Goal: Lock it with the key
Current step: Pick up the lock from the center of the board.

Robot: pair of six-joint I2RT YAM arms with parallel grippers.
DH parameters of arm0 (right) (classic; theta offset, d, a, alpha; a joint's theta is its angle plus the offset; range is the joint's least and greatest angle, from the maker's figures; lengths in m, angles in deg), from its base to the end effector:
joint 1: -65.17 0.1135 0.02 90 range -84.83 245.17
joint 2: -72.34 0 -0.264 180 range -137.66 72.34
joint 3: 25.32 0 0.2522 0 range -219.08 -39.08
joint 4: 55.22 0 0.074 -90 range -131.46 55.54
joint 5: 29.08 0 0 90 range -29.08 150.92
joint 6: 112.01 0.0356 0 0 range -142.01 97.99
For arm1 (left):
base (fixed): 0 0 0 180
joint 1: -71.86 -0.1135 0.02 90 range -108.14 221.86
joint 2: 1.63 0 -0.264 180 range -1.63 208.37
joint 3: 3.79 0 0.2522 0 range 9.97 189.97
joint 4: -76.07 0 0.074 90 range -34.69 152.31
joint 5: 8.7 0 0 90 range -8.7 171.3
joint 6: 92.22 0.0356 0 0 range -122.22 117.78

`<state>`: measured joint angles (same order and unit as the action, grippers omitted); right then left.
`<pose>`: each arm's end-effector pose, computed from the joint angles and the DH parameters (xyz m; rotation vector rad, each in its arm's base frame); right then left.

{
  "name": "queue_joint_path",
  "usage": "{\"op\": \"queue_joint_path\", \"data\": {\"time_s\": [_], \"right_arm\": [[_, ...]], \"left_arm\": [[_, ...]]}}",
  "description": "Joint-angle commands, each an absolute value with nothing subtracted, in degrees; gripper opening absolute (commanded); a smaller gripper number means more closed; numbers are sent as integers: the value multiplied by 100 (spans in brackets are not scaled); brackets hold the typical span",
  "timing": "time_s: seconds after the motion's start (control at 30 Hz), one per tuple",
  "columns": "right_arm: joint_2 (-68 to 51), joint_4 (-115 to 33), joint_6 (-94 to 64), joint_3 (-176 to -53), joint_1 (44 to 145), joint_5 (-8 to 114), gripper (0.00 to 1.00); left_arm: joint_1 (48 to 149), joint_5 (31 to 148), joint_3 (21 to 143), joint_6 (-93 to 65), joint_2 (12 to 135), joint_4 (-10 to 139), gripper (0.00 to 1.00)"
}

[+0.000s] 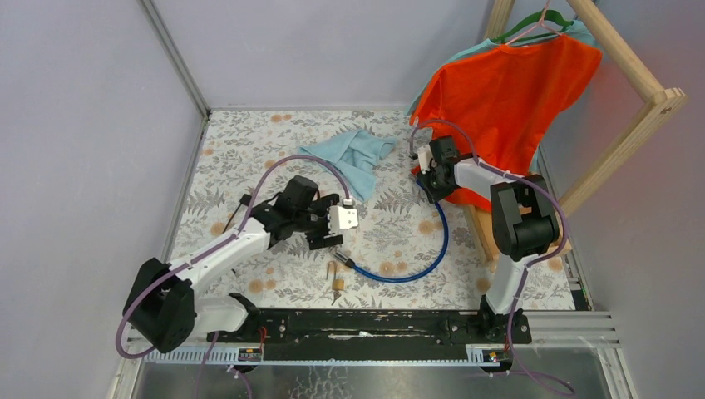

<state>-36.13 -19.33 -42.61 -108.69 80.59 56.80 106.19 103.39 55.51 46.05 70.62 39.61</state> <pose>0.3706 0.1049 0.1611 -0.8371 2.4955 0.0638 0.2030 -0.1548 0.2272 1.6952 1.6700 -0.3533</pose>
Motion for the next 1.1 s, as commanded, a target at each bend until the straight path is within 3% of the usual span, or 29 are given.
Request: {"op": "queue_joint_path", "data": {"time_s": [0.0, 0.47, 0.9, 1.07], "right_arm": [[-3238, -1918, -3754, -10681, 8060, 5788, 28], [-2946, -1978, -3576, -10392, 8034, 6088, 23], [-2630, -1722, -3364, -9797, 8041, 5917, 23], [-2379, -1632, -3272, -9499, 8038, 5846, 29]], "left_arm": [[10683, 11289, 5378, 3786, 7065, 3981, 79], [11670, 10357, 5360, 4260, 8104, 4083, 80], [11566, 8896, 5592, 4198, 9099, 5354, 77], [11195, 8892, 6023, 4233, 9511, 5422, 76]]}}
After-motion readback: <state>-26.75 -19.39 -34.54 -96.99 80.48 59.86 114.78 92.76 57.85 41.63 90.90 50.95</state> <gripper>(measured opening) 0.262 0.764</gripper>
